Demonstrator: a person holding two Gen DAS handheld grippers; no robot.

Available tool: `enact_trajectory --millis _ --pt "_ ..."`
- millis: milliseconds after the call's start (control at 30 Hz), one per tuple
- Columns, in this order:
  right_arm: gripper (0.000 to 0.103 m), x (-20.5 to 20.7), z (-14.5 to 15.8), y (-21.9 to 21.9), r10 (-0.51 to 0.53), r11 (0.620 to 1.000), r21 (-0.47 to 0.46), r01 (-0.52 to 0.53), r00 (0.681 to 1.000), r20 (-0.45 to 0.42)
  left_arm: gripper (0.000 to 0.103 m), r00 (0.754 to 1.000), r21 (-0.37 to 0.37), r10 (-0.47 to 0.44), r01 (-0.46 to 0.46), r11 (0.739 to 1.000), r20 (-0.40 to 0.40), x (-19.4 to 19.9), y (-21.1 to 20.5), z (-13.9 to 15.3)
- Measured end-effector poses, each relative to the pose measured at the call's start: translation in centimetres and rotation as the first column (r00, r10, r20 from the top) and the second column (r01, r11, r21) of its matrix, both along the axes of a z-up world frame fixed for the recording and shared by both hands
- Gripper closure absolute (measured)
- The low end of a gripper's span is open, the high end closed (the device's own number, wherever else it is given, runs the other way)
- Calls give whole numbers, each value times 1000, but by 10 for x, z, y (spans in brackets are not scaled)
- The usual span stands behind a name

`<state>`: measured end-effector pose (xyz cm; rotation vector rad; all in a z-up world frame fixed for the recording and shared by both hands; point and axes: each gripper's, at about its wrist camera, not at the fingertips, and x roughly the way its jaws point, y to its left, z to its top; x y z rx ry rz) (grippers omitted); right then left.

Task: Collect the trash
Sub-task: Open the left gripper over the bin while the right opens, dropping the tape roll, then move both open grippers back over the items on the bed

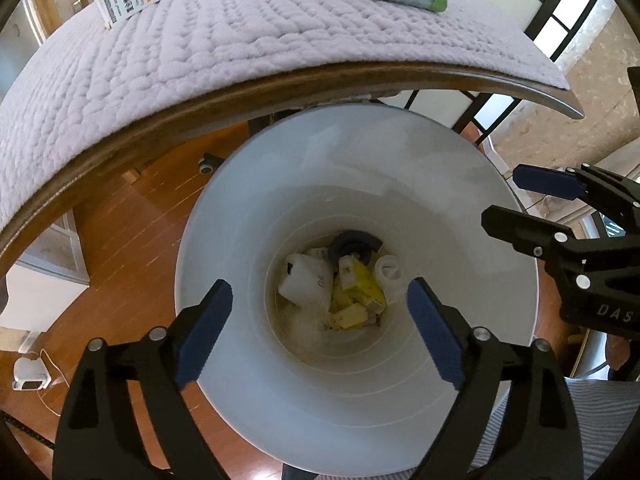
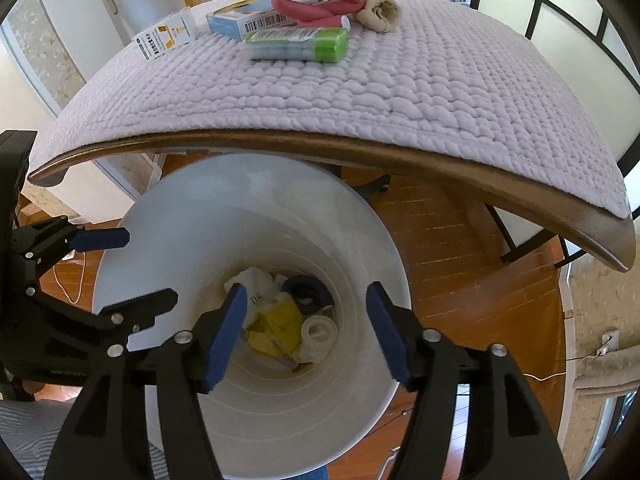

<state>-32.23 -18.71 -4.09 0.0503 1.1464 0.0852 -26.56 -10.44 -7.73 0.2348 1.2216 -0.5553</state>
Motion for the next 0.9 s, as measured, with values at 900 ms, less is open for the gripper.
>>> enact_trajectory --millis 900 --pt "12 73 136 -52 -65 994 -56 95 915 398 1 913 -236 326 -270 934 246 89 56 132"
